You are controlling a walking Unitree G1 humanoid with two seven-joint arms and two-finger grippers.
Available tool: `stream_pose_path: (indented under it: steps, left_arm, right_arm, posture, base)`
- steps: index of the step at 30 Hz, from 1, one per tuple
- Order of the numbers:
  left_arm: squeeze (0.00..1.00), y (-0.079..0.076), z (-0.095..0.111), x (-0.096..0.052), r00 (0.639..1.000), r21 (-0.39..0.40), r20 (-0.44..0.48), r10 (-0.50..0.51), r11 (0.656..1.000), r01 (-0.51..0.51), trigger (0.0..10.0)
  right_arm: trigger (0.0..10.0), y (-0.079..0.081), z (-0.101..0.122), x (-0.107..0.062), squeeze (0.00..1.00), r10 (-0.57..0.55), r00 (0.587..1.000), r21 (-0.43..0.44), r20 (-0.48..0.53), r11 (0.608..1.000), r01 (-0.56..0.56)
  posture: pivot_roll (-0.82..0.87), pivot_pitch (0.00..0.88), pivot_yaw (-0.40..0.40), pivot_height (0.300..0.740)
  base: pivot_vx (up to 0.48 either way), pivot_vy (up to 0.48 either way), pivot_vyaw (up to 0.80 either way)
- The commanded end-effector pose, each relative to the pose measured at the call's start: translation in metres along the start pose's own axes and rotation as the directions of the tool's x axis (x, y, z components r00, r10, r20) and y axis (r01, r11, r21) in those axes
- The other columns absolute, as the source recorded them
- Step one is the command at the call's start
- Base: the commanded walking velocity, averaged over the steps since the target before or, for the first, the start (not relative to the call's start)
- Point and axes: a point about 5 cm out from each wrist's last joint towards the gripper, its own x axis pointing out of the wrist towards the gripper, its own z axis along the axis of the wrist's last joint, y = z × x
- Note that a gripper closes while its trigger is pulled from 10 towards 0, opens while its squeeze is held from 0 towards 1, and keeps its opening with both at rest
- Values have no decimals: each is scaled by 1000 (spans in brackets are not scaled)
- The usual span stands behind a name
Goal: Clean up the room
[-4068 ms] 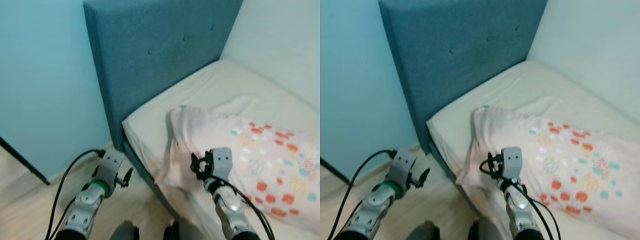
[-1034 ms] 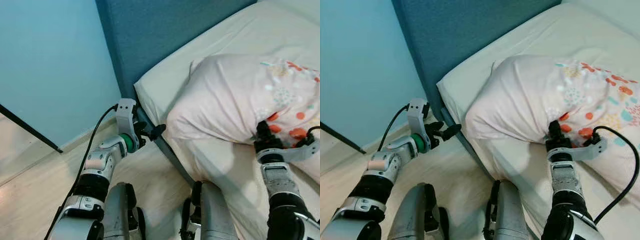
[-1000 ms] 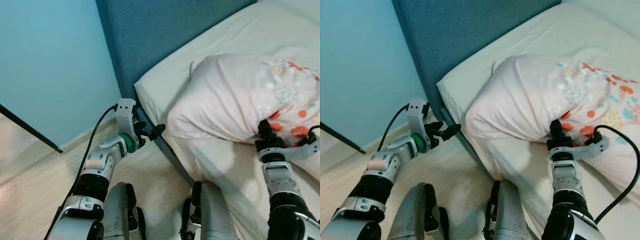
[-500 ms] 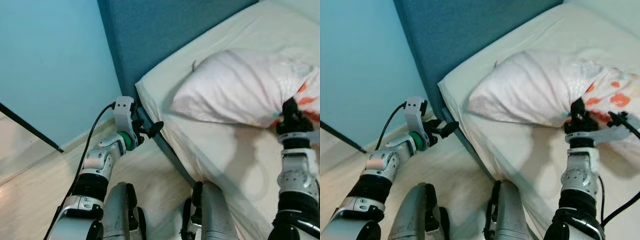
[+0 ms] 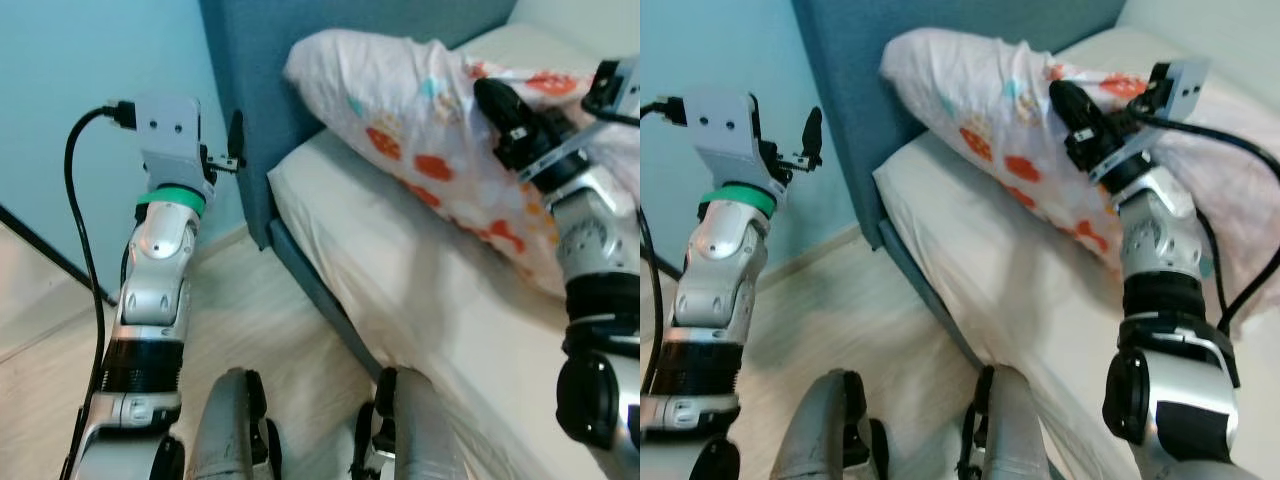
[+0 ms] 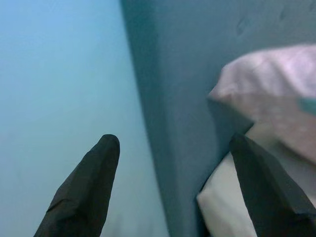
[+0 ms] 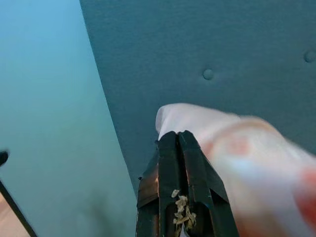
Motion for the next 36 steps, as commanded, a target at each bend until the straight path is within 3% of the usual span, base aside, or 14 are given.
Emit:
stream_pose_path:
  steps: [1,5,8,16,17,23,25,28,30,31,33,34,35,36]
  left_arm:
    - [0,3,11,-9,999,40,37,2,999,-4,10000]
    - [0,11,17,-26,999,99,47,4,995,-9,10000]
    - [0,6,4,-36,1000,79,-13,-26,997,27,10000]
    - [0,-15,-13,-39,993,4,-87,-85,996,86,10000]
    - [0,-22,-17,-41,984,-30,-119,-136,991,133,10000]
    - [0,-38,-32,-47,930,-174,-234,-285,953,248,10000]
    - [0,-52,-42,-51,860,-383,-318,-398,884,268,10000]
    - [0,-52,-42,-51,860,-383,-318,-398,884,268,10000]
    - [0,-59,-43,-52,822,-487,-320,-472,826,285,10000]
    - [71,-61,-41,-52,811,-498,-309,-498,811,308,10000]
    - [71,-61,-41,-52,811,-498,-309,-498,811,308,10000]
    - [318,-62,-42,-53,804,-491,-308,-509,809,324,10000]
    - [298,-61,-44,-54,801,-470,-317,-507,818,332,10000]
    - [298,-61,-44,-54,801,-470,-317,-507,818,332,10000]
  right_arm:
    - [0,-2,13,4,0,43,999,-21,-4,999,-43]
    - [0,2,38,11,0,162,987,-35,15,986,-161]
    - [0,-2,61,10,0,187,982,-84,32,979,-183]
    - [0,-18,25,-7,0,10,993,-122,-114,992,-24]
    - [10000,-24,1,-19,0,-100,984,-93,-148,992,87]
    - [10000,-23,-42,-44,0,-286,946,11,-150,957,291]
    - [10000,-3,-73,-63,0,-351,924,96,-149,925,367]
    - [10000,-3,-73,-63,0,-351,924,96,-149,925,367]
    - [10000,4,-72,-74,0,-390,911,71,-131,913,401]
    - [10000,2,-65,-79,0,-424,899,36,-115,902,430]
    - [10000,2,-65,-79,0,-424,899,36,-115,902,430]
    - [10000,-4,-56,-90,43,-503,859,-75,-94,864,498]
    - [10000,-9,-44,-103,1000,-582,812,-158,-37,806,571]
    - [10000,-9,-44,-103,1000,-582,812,-158,-37,806,571]
  posture:
    - [106,212,-6,605]
    - [119,216,-10,605]
    - [98,213,-7,605]
    - [89,208,0,605]
    - [89,208,0,605]
    - [96,200,15,605]
    - [85,196,32,605]
    - [85,196,32,605]
    - [72,200,31,605]
    - [72,200,31,605]
    - [72,200,31,605]
    - [65,205,31,605]
    - [59,211,27,605]
    - [59,211,27,605]
  base:
    - [0,0,0]
    - [0,0,0]
    - [0,0,0]
    - [0,0,0]
    - [0,0,0]
    - [0,0,0]
    - [0,0,0]
    - [0,0,0]
    - [0,0,0]
    - [0,0,0]
    - [0,0,0]
    - [0,0,0]
    - [0,0,0]
    - [0,0,0]
